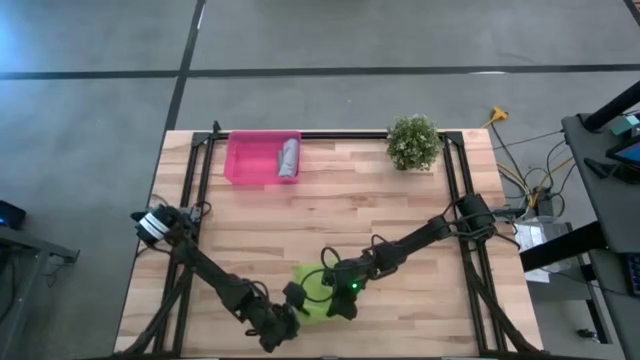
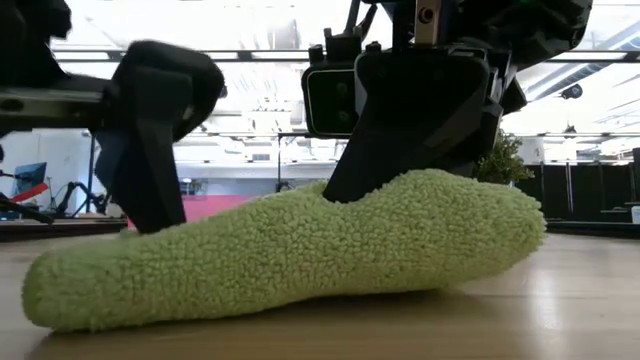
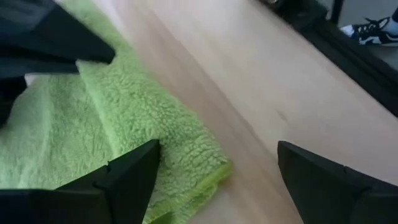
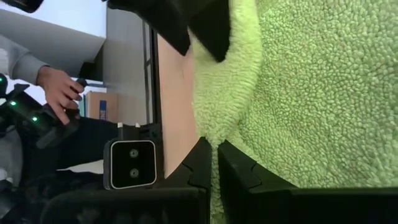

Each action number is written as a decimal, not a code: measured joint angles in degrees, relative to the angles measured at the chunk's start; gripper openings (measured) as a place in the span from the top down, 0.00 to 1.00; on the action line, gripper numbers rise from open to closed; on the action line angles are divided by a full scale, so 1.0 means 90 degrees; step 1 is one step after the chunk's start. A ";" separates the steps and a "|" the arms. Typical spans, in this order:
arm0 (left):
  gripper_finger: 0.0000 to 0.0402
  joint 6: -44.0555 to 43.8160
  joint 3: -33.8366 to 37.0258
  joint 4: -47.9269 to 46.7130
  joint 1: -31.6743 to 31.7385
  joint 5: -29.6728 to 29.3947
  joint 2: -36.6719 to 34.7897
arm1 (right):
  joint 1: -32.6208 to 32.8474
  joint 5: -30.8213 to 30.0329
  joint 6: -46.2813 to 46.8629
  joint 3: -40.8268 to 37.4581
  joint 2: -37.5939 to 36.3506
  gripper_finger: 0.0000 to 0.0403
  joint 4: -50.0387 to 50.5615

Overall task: Roll microfiber towels into tight, uniform cylinder then place into a basket
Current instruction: Roll the green microfiber cloth

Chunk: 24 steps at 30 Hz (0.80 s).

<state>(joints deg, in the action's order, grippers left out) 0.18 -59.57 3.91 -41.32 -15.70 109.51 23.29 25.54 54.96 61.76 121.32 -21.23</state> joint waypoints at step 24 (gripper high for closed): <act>0.24 -0.0941 0.0041 -0.0280 -0.0051 -0.0935 -0.0125 | 0.0010 -0.0177 0.0019 -0.0007 0.0000 0.98 -0.0046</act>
<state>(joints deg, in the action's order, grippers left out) -8.29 -59.21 1.39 -41.78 -24.12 108.39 23.38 23.94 55.13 61.69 121.32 -21.65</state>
